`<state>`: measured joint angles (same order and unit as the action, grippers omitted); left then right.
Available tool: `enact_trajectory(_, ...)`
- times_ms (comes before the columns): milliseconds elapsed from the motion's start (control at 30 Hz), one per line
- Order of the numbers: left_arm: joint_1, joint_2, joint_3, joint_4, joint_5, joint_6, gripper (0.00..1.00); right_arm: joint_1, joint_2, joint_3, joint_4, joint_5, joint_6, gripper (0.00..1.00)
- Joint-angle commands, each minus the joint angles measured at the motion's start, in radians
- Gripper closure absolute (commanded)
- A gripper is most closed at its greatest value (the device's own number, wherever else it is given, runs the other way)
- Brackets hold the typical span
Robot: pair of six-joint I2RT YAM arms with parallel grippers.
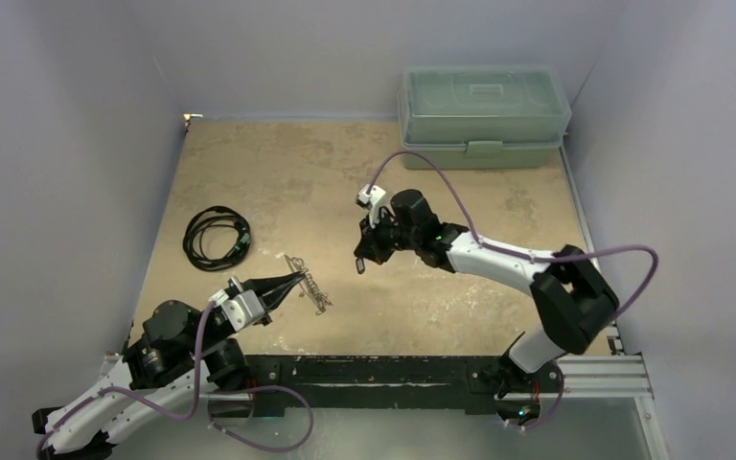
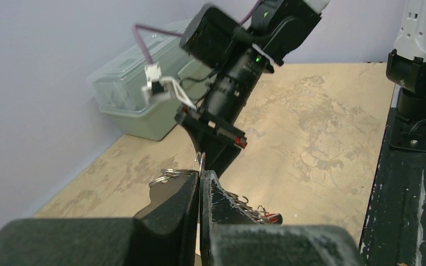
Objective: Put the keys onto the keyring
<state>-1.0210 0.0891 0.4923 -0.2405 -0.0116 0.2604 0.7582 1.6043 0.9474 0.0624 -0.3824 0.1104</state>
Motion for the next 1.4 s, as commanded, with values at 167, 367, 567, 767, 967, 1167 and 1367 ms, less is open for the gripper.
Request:
enact_trajectory(167, 0.007, 0.029, 0.0, 0.072, 0.054, -0.028, 1.0, 0.004, -0.32, -0.114, 0.131, 0.083, 0.063, 1.0)
enact_trajectory(367, 0.007, 0.062, 0.002, 0.075, 0.083, -0.035, 1.0, 0.026, -0.477, -0.153, 0.134, 0.073, 0.039, 1.0)
enact_trajectory(567, 0.007, 0.108, 0.003, 0.08, 0.133, -0.043, 1.0, 0.038, -0.582, -0.209, 0.165, 0.01, -0.018, 1.0)
enact_trajectory(767, 0.008, 0.161, 0.005, 0.089, 0.19, -0.055, 1.0, 0.04, -0.629, -0.231, 0.177, -0.063, -0.053, 1.0)
enact_trajectory(967, 0.009, 0.207, 0.008, 0.094, 0.245, -0.065, 1.0, 0.053, -0.672, -0.271, 0.235, -0.158, -0.079, 1.0)
enact_trajectory(1167, 0.015, 0.236, 0.015, 0.108, 0.309, -0.078, 1.0, 0.099, -0.707, -0.283, 0.254, -0.194, -0.133, 1.0)
enact_trajectory(1367, 0.016, 0.259, 0.06, 0.107, 0.351, -0.065, 1.0, 0.138, -0.701, -0.255, 0.235, -0.191, -0.169, 1.0)
